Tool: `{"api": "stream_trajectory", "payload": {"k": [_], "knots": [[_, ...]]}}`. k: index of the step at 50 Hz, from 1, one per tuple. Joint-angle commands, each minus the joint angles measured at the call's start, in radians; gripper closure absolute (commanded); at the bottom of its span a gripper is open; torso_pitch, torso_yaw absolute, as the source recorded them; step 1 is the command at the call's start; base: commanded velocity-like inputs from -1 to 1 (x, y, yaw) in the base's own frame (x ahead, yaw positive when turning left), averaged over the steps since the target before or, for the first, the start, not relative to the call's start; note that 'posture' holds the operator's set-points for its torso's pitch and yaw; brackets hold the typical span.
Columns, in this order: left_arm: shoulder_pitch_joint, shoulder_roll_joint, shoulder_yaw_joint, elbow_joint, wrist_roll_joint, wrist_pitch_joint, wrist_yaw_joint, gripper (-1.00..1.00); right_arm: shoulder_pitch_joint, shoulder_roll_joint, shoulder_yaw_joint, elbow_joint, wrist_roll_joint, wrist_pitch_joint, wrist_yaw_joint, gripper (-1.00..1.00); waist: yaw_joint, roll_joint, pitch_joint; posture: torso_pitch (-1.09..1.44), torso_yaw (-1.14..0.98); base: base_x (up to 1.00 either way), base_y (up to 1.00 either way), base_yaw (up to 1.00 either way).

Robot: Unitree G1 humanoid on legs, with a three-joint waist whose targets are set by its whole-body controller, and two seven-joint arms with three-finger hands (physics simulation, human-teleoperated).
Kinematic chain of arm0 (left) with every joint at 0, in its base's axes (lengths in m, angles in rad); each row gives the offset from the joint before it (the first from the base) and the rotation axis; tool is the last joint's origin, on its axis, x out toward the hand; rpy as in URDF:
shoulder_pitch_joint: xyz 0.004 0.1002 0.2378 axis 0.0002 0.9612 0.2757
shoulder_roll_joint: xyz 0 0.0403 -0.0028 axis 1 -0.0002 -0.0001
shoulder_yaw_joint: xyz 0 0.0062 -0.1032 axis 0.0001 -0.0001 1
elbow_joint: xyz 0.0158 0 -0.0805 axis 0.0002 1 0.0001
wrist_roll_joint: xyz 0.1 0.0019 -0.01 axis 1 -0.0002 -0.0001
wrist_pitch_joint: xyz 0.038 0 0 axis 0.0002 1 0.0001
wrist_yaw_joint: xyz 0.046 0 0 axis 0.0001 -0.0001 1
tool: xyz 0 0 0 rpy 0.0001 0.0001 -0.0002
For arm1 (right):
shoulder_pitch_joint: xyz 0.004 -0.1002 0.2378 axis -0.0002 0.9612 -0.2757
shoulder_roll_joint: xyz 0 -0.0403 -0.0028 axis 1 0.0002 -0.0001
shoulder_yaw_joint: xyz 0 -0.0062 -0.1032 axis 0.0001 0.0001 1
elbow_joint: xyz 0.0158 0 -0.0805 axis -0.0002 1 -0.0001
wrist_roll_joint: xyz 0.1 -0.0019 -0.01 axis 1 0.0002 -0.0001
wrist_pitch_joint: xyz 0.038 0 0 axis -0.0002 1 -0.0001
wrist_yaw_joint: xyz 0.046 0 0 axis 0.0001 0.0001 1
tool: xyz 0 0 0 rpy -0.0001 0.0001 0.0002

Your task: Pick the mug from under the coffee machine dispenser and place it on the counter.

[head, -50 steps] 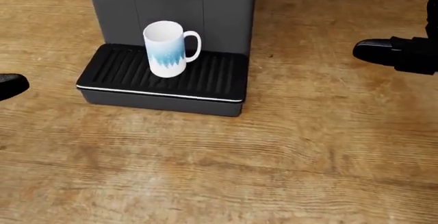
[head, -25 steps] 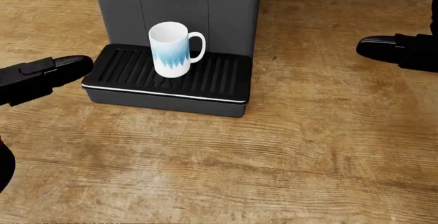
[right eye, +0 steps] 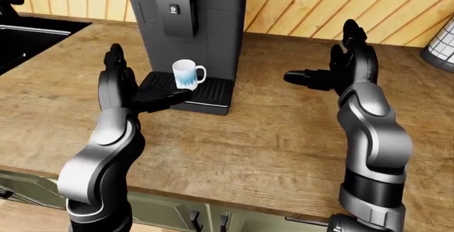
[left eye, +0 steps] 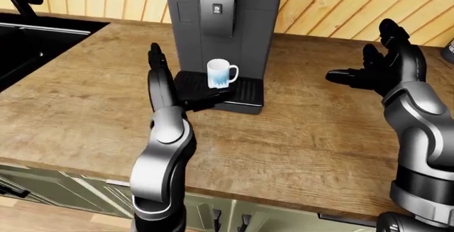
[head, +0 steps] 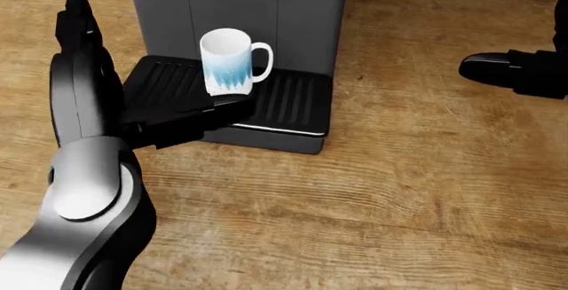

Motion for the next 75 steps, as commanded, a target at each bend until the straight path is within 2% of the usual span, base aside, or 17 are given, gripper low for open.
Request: {"api": "stream_trajectory", "payload": {"k": [1, 19, 29, 55, 63, 75], "knots": [[-0.035, -0.010, -0.004, -0.019, 0.018, -0.038, 0.002, -1.00, -0.030, -0.018, -0.014, -0.032, -0.001, -0.029, 0.000, -1.00, 0.001, -0.006, -0.025, 0.00, 0.00, 0.00, 0.00, 0.00], [-0.075, -0.091, -0.030, 0.181, 0.034, -0.194, 0.085, -1.00, -0.026, -0.016, -0.016, -0.036, 0.000, -0.030, 0.001, -1.00, 0.005, -0.020, -0.027, 0.00, 0.00, 0.00, 0.00, 0.00], [-0.112, -0.126, -0.046, 0.233, 0.034, -0.229, 0.129, -1.00, -0.019, -0.013, -0.016, -0.034, -0.002, -0.035, 0.003, -1.00, 0.005, -0.024, -0.027, 0.00, 0.00, 0.00, 0.00, 0.00], [-0.166, -0.180, -0.068, 0.443, 0.057, -0.364, 0.169, -1.00, -0.018, -0.021, -0.023, -0.035, 0.012, -0.027, -0.004, -1.00, 0.008, -0.035, -0.028, 0.00, 0.00, 0.00, 0.00, 0.00], [-0.175, -0.178, -0.066, 0.491, 0.056, -0.400, 0.179, -1.00, -0.022, -0.027, -0.027, -0.035, 0.017, -0.023, -0.005, -1.00, 0.009, -0.037, -0.028, 0.00, 0.00, 0.00, 0.00, 0.00], [-0.229, -0.154, -0.034, 0.677, 0.045, -0.525, 0.202, -1.00, -0.013, -0.026, -0.027, -0.035, 0.018, -0.028, -0.005, -1.00, 0.011, -0.039, -0.029, 0.00, 0.00, 0.00, 0.00, 0.00]]}}
